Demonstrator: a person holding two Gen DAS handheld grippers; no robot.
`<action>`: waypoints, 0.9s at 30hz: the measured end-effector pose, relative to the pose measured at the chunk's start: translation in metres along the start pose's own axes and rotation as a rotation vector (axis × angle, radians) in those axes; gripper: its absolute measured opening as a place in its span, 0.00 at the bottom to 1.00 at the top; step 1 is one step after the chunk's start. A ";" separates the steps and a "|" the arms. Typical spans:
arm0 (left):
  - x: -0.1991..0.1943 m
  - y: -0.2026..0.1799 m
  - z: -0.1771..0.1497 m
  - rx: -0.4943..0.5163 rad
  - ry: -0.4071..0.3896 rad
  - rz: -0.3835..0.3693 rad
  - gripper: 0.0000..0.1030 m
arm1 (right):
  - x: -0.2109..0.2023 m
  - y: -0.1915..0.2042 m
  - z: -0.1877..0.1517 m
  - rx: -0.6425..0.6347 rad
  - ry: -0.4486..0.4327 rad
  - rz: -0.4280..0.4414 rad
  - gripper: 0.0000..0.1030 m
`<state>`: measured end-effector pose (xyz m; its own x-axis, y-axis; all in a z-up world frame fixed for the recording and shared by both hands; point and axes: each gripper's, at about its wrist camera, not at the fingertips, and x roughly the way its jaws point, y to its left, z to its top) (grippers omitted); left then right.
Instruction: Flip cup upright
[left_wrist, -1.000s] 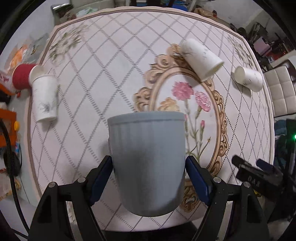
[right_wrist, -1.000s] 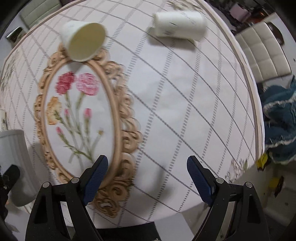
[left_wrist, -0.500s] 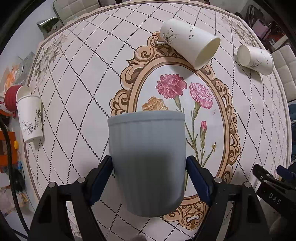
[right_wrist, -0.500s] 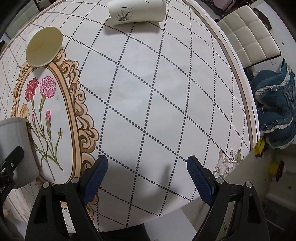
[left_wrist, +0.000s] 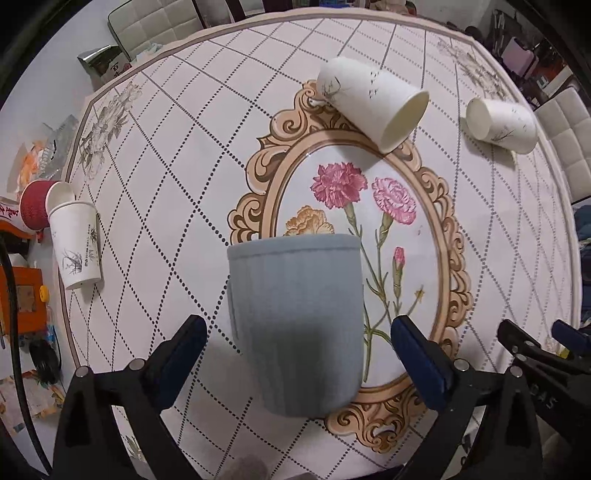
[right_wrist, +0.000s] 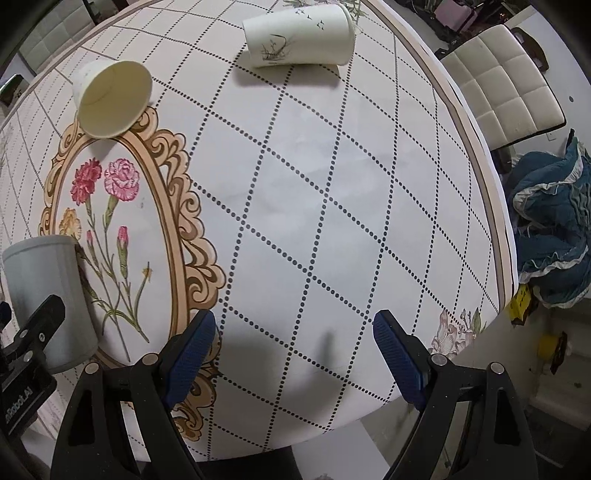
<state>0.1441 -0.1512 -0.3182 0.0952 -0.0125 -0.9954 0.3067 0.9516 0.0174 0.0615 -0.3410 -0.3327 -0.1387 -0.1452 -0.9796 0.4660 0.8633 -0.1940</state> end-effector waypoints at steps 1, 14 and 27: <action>-0.006 0.000 -0.005 -0.004 0.001 -0.015 0.99 | -0.003 0.002 0.000 0.001 -0.002 0.001 0.86; -0.064 0.119 -0.050 -0.176 -0.119 0.154 0.99 | -0.050 0.031 -0.015 -0.089 -0.050 0.078 0.86; -0.003 0.185 -0.103 -0.363 0.023 0.234 0.99 | -0.071 0.138 -0.024 -0.293 -0.048 0.190 0.86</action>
<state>0.1029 0.0567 -0.3214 0.0997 0.2193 -0.9705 -0.0744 0.9743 0.2125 0.1146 -0.2003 -0.2885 -0.0290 0.0143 -0.9995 0.2080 0.9781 0.0080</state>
